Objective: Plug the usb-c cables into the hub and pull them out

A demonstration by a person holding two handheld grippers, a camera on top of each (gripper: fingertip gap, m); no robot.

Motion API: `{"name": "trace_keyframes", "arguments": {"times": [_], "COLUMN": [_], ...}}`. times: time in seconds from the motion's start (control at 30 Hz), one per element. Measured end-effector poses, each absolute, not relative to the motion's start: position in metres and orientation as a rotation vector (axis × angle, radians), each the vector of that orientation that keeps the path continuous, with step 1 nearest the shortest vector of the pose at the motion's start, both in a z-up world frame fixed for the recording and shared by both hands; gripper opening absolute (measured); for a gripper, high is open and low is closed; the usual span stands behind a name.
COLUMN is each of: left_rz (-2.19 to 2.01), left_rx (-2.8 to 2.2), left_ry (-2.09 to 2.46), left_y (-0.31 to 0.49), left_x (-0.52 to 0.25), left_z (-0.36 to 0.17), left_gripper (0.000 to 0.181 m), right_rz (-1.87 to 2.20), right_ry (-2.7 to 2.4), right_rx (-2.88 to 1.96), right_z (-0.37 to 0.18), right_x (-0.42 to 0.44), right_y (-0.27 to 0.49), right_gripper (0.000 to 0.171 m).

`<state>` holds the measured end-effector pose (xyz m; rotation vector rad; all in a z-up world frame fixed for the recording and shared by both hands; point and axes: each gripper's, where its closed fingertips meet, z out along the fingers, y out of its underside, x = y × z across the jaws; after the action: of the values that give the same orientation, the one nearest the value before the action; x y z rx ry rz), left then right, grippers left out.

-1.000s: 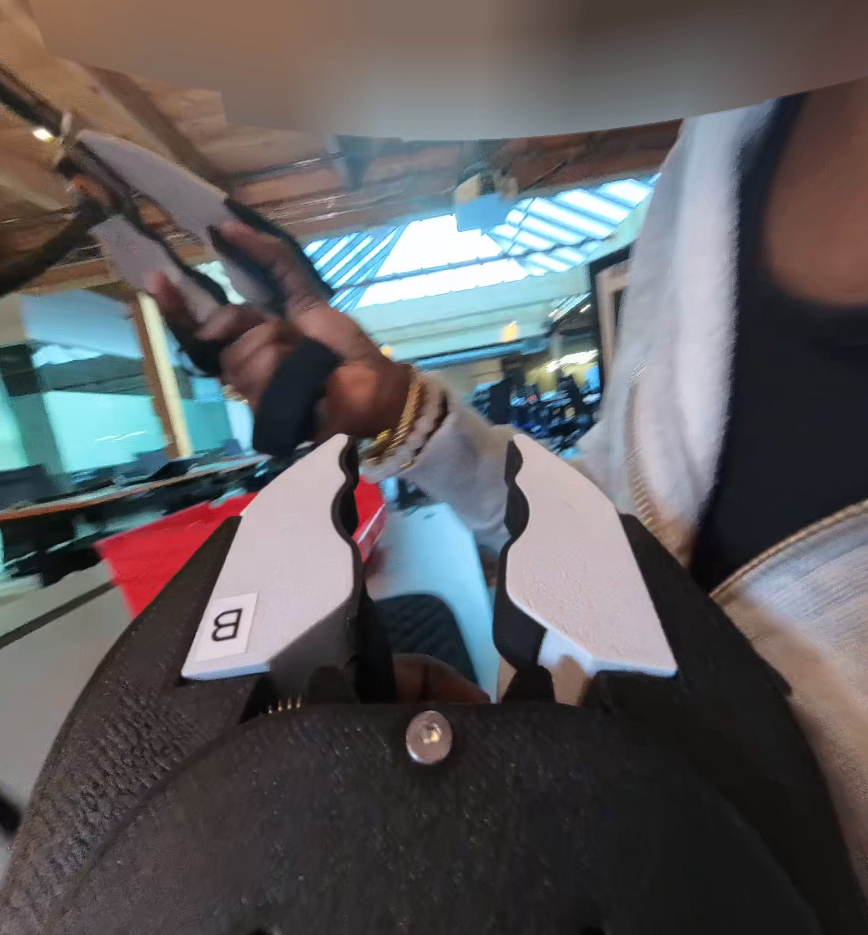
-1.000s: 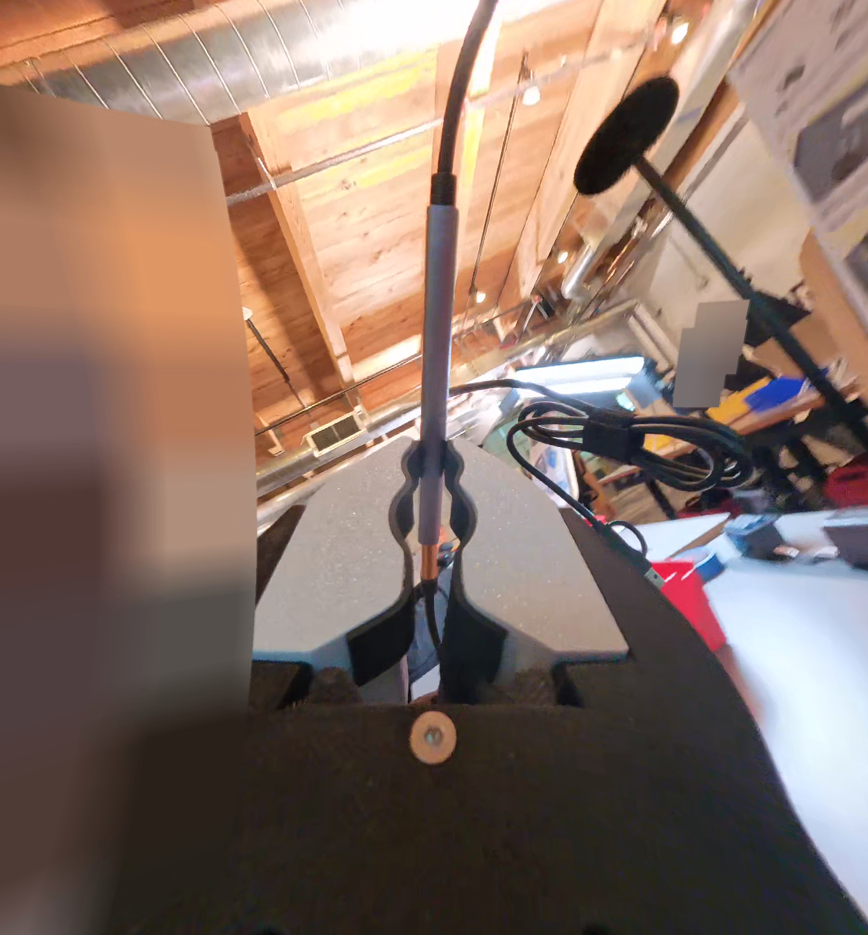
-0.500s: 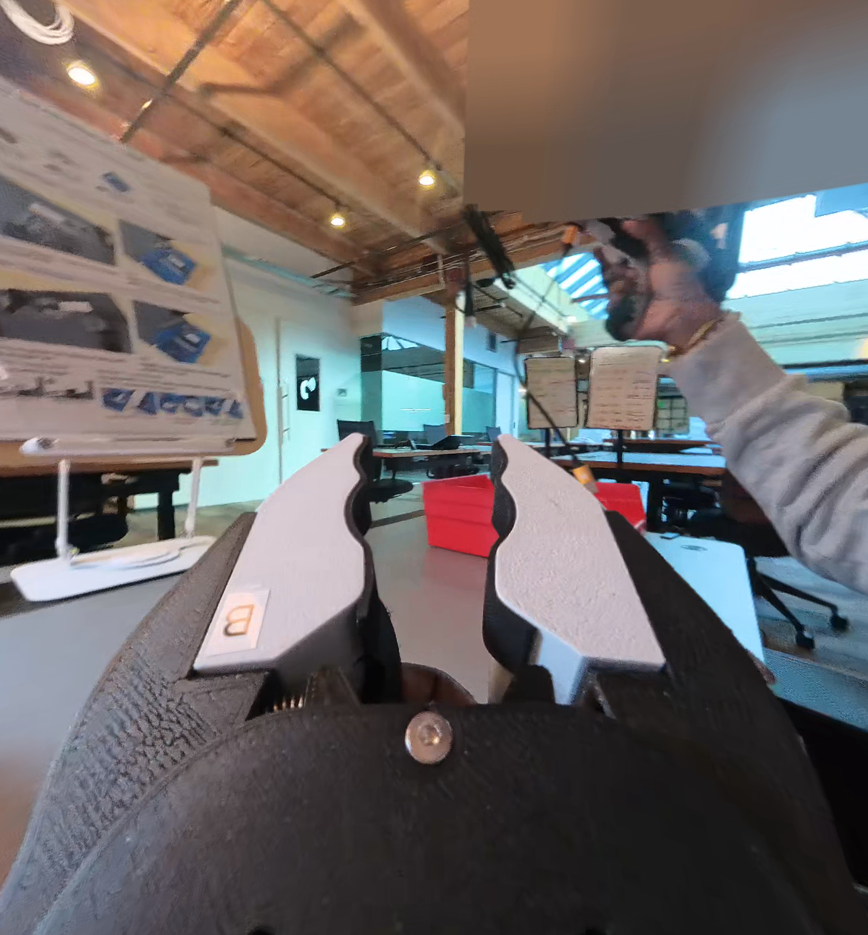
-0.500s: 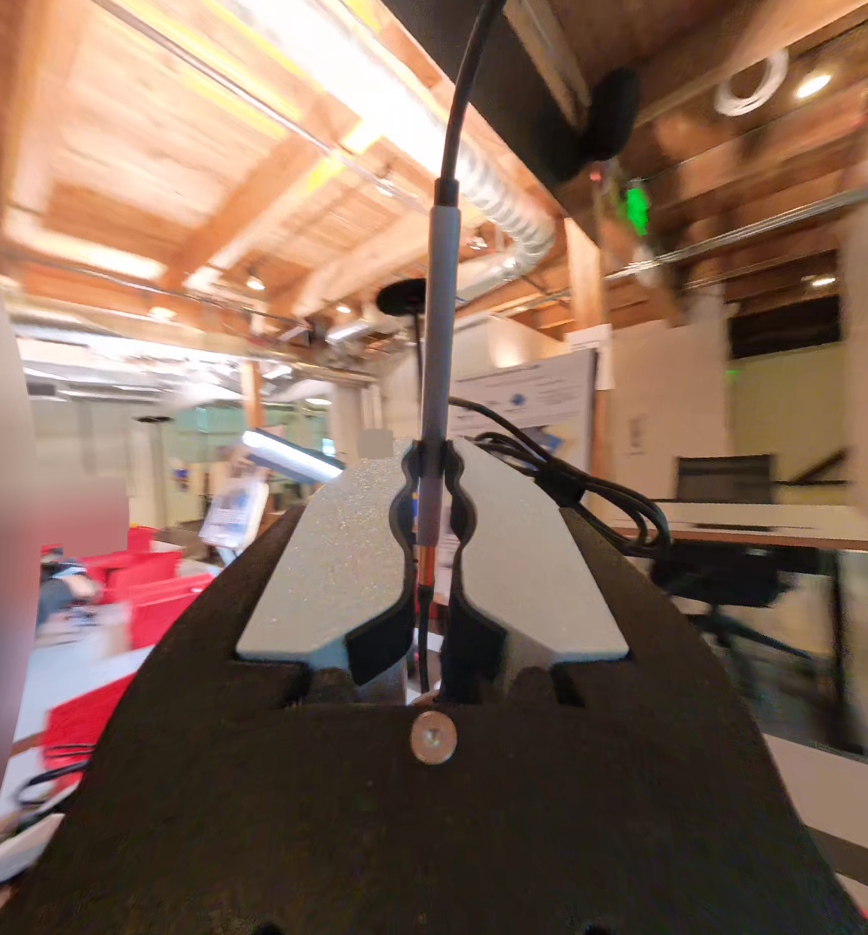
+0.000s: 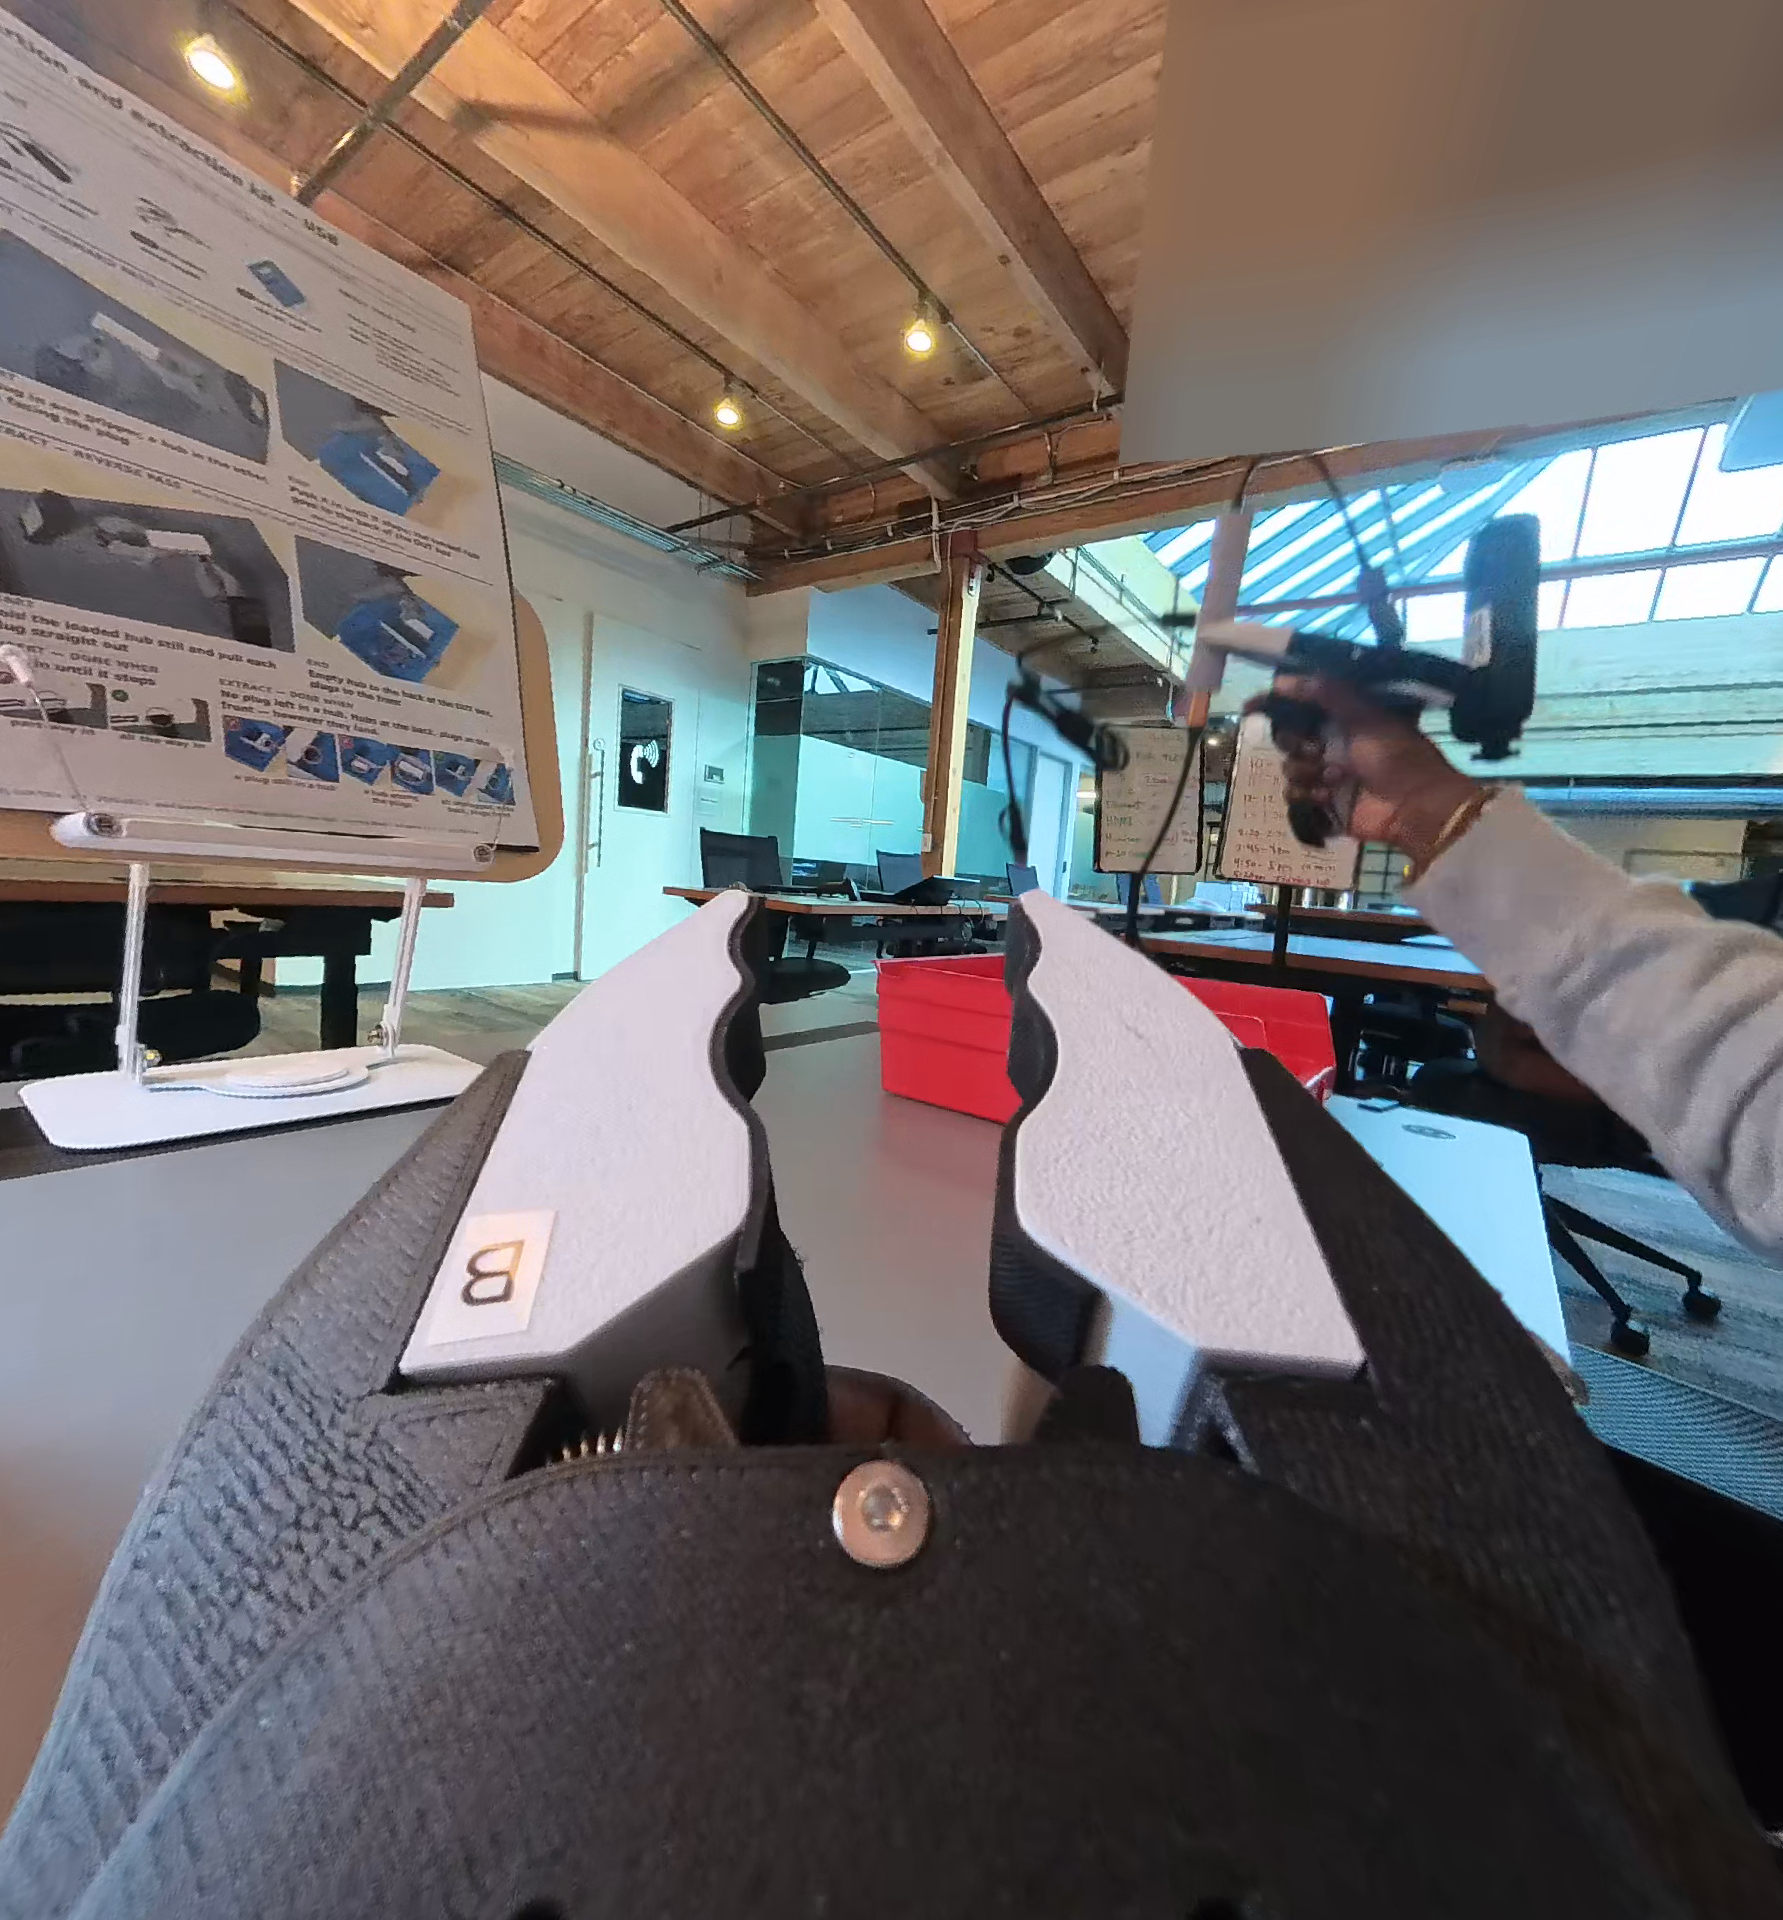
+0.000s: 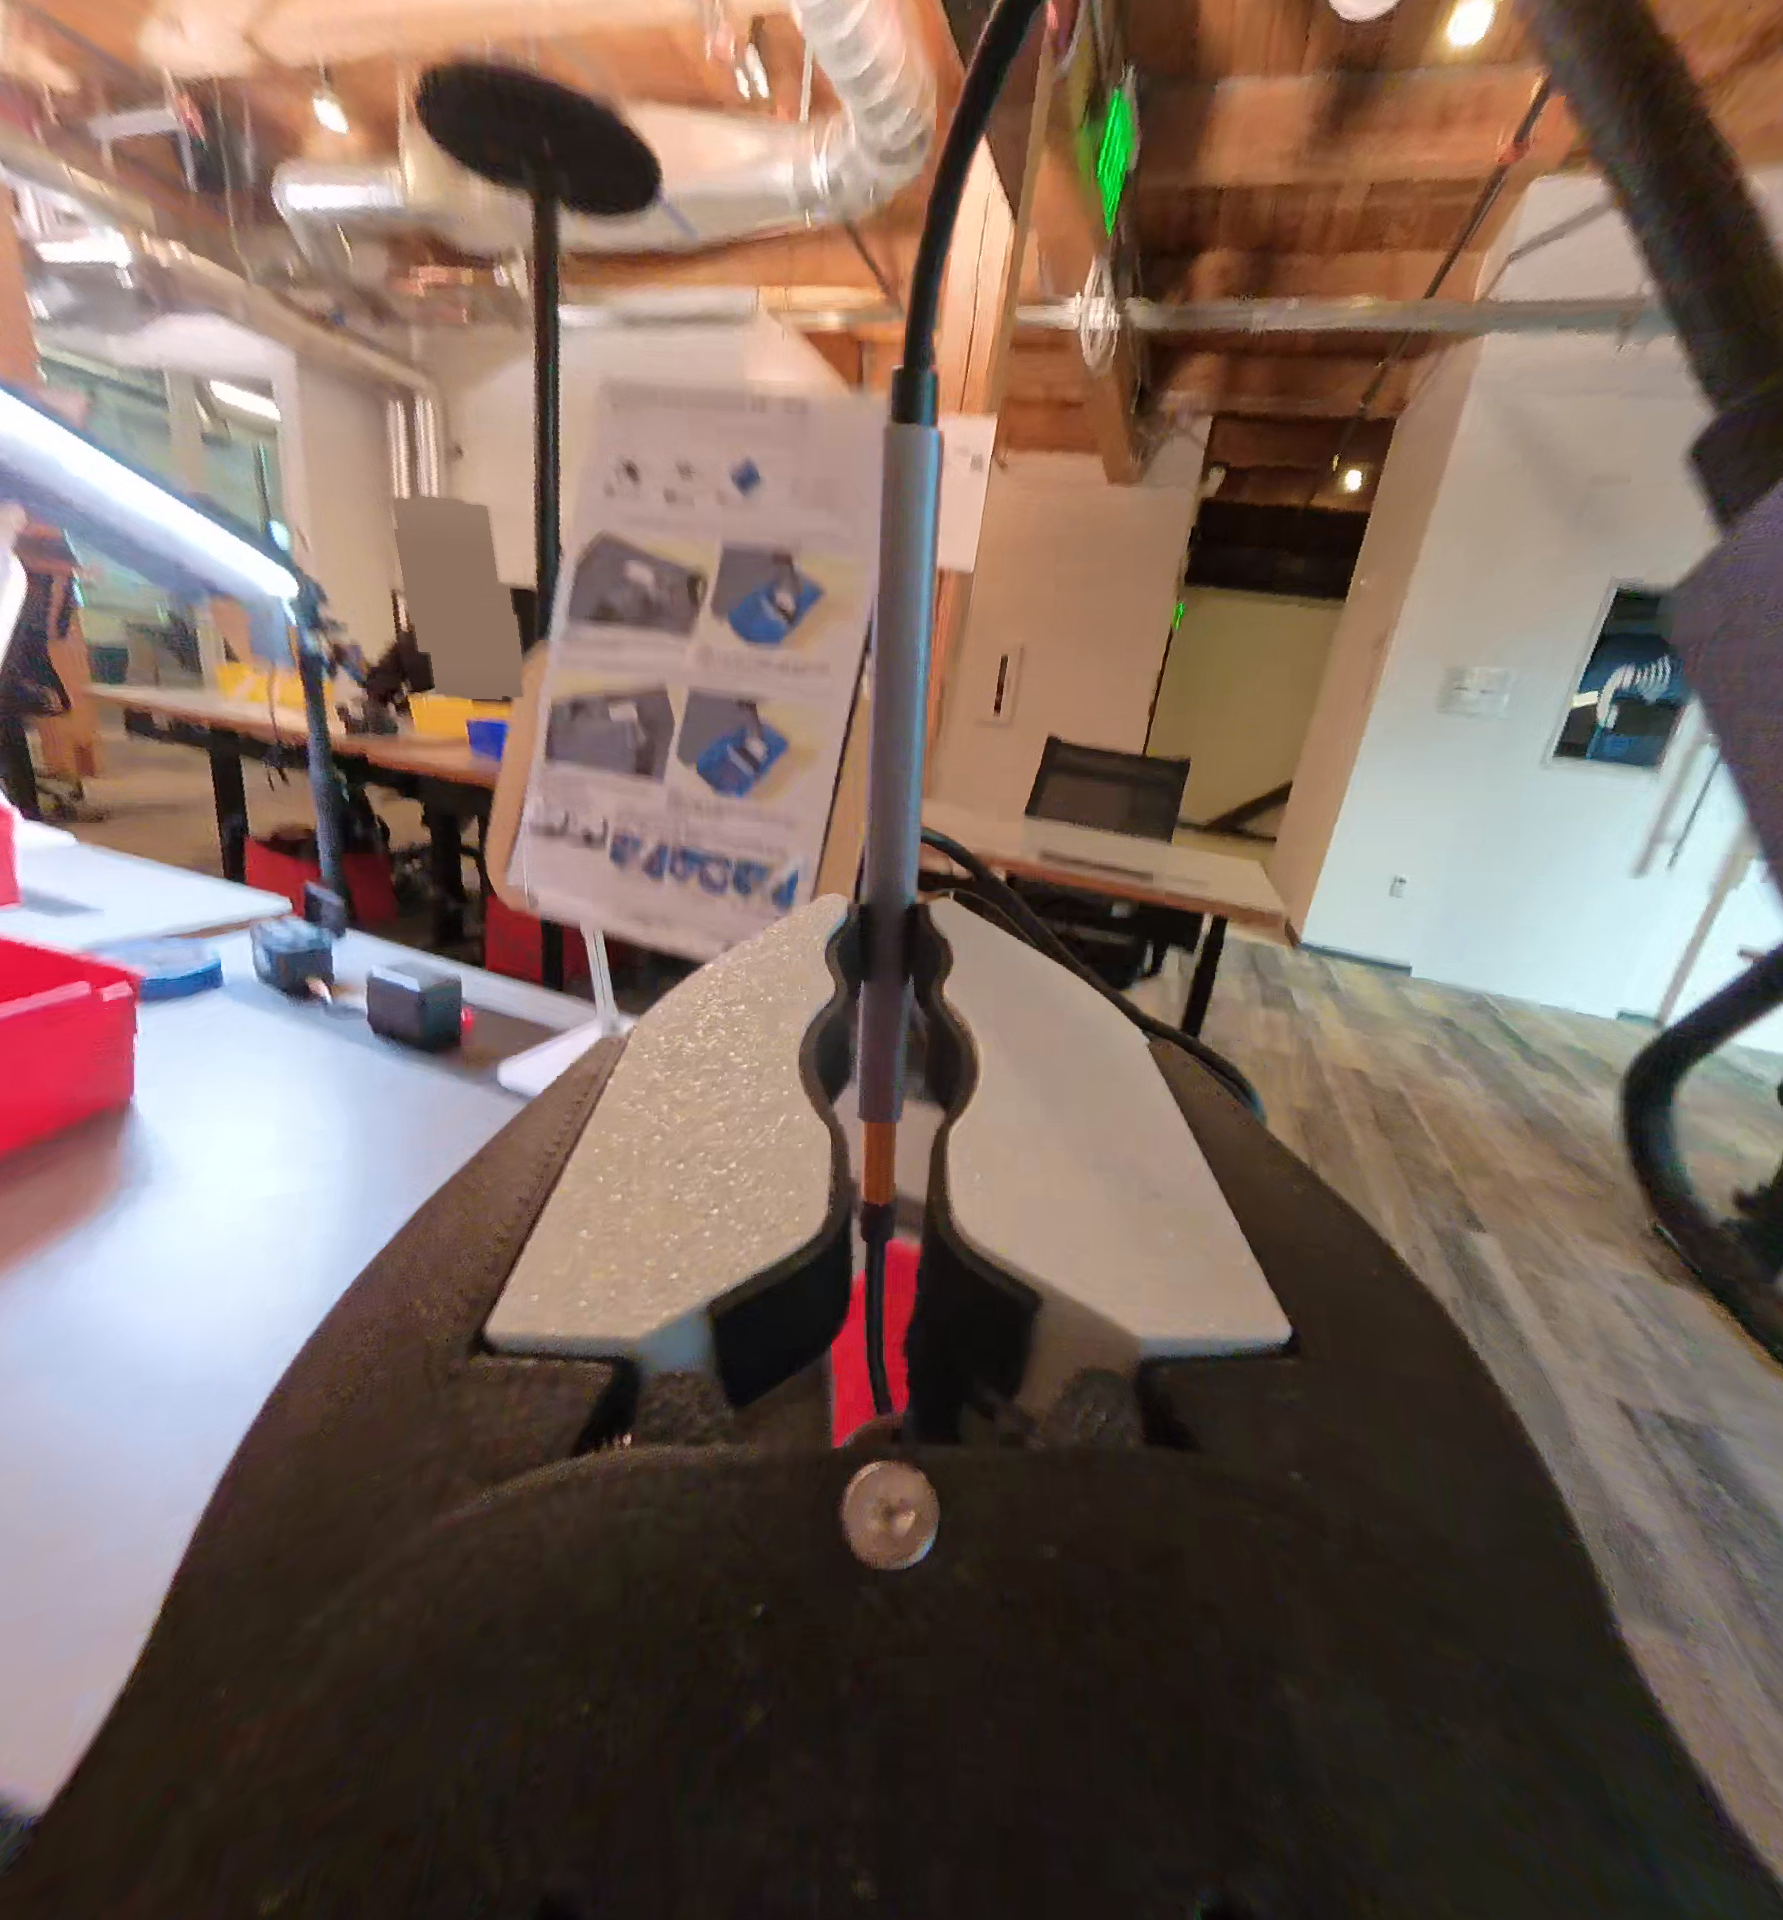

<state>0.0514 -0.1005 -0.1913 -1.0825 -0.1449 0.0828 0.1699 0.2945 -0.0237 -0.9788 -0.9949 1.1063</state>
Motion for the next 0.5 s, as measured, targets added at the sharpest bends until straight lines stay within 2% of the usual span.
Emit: {"name": "trace_keyframes", "arguments": {"times": [0.27, 0.5], "left_rz": [0.081, 0.081], "left_rx": [-1.094, -1.099], "left_ry": [-0.141, -0.141], "left_y": [-0.099, -0.098], "left_x": [0.052, 0.052], "left_z": [-0.192, -0.193], "left_gripper": [0.045, 0.045], "right_rz": [0.963, 0.935], "right_ry": [-1.228, -1.406], "right_rx": [-1.493, -1.944], "right_z": [-0.173, -0.239], "right_x": [0.159, 0.158], "right_y": [0.329, 0.330], "right_gripper": [0.009, 0.012]}}
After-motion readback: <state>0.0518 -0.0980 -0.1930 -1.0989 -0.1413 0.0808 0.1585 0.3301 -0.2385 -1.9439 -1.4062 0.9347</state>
